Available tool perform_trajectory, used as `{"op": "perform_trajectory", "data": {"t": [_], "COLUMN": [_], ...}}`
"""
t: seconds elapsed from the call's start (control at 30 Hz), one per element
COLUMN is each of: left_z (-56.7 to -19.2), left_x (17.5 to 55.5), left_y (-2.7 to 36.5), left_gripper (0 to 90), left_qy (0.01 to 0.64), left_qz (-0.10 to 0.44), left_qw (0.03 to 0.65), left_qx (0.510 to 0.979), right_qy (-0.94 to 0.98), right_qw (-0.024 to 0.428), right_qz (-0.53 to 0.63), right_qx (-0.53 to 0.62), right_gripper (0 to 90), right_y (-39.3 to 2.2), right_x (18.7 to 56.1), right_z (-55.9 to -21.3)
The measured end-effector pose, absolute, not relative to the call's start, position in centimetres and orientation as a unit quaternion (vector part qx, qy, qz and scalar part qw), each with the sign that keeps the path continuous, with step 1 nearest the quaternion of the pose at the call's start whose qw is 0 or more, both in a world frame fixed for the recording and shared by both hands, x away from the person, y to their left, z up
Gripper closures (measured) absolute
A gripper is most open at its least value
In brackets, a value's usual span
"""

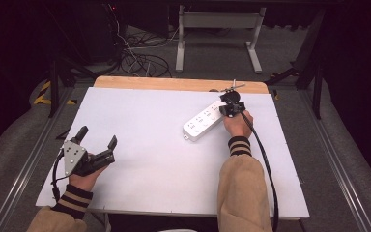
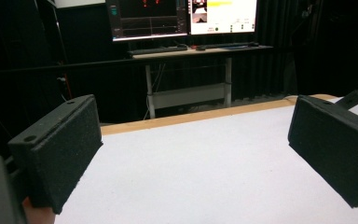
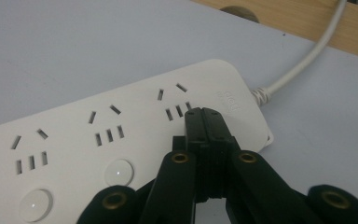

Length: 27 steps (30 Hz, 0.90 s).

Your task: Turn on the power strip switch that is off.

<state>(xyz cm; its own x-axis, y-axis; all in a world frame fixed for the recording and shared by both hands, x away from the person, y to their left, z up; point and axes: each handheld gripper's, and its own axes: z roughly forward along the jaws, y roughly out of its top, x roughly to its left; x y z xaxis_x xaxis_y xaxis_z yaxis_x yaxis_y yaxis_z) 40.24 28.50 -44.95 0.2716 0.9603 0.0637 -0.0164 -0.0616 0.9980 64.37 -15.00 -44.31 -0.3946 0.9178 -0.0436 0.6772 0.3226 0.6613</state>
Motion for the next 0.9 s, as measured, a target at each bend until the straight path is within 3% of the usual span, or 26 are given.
{"op": "perform_trajectory", "data": {"t": [0.9], "left_z": [-44.91], "left_x": [40.18], "left_y": [28.39], "left_gripper": [3.3], "left_qy": [0.406], "left_qz": [0.445], "left_qw": [0.549], "left_qx": [0.579], "right_qy": [0.780], "right_qw": [0.225], "right_qz": [0.283], "right_qx": [0.512], "right_gripper": [90.0], "right_y": [-14.67], "right_x": [63.94], "right_z": [-44.75]}}
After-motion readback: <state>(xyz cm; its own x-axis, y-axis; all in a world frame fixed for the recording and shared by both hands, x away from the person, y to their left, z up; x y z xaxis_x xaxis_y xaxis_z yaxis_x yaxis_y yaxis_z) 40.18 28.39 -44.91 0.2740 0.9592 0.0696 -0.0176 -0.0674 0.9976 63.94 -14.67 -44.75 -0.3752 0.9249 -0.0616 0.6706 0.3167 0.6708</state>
